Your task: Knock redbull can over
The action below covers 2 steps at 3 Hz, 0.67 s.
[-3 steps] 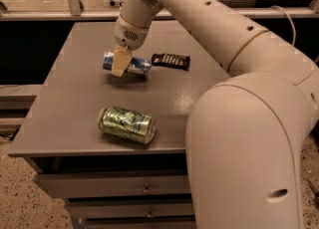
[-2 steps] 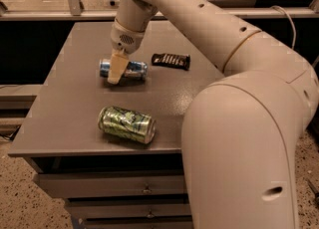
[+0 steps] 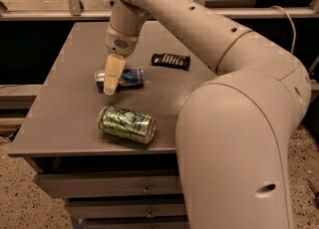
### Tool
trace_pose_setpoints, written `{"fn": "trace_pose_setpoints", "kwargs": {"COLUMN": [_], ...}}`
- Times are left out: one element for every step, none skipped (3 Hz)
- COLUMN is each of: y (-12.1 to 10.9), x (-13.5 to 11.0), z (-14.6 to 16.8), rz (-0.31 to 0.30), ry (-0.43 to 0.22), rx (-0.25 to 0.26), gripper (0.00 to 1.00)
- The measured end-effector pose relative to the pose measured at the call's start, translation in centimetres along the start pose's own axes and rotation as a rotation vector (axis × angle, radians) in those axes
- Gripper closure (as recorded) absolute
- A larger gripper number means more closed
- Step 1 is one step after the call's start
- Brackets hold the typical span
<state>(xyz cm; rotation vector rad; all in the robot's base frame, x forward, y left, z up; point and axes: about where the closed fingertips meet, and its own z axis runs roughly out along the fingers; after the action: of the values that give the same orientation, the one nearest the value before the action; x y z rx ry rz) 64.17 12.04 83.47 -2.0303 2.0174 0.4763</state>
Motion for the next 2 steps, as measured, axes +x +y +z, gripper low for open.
{"fn": "trace_pose_setpoints", "kwargs": {"y": [-0.1,0.0], "x": [0.5,1.3], "z": [-0.4,-2.5], "rz": [0.015,0.032], "ry": [-0.003,-0.061], "rx": [0.02,0.076], "gripper": [0.0,0.0]}}
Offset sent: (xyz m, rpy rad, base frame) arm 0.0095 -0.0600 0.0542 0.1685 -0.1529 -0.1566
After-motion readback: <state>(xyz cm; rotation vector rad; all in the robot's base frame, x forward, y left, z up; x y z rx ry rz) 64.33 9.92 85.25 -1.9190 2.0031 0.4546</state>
